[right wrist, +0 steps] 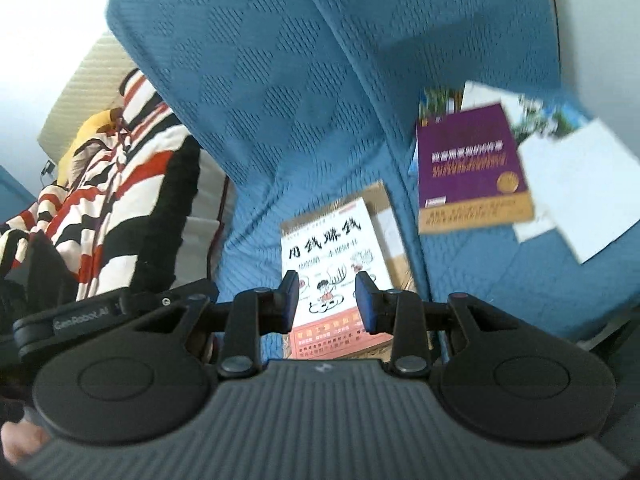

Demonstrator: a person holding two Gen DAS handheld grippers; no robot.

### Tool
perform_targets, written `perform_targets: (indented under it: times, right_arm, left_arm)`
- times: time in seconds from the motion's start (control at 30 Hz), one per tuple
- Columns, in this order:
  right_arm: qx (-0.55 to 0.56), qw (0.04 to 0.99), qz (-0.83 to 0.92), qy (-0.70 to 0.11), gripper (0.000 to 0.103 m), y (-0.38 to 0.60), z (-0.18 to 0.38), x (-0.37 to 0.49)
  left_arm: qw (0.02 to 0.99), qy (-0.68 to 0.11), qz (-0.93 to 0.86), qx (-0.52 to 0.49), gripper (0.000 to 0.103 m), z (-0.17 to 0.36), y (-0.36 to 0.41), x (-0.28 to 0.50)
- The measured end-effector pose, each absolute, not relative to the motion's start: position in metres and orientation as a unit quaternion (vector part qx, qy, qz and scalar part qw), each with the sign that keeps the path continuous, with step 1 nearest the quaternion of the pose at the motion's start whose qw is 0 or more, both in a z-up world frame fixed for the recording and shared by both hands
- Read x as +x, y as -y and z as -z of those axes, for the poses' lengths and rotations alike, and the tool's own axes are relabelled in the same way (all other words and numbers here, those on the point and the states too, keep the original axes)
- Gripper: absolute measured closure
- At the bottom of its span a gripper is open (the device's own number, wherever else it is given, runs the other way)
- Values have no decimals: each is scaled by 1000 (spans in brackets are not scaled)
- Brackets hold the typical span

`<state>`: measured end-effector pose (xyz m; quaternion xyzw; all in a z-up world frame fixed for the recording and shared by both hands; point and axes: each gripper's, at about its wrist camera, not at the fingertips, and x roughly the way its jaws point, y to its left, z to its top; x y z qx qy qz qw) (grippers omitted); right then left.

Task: Organize objects
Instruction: 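Open both grippers and withdraw them from the orange-and-white book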

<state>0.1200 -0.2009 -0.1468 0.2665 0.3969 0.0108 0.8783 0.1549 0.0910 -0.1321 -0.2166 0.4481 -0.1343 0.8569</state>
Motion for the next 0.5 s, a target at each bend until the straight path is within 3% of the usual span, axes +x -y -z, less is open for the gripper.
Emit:
perform_targets:
  times: [0.5]
  right_arm:
    - [209, 917, 7, -341, 68, 220, 97, 40]
  left_arm:
    - [879, -398, 188, -183, 53, 71, -36, 88]
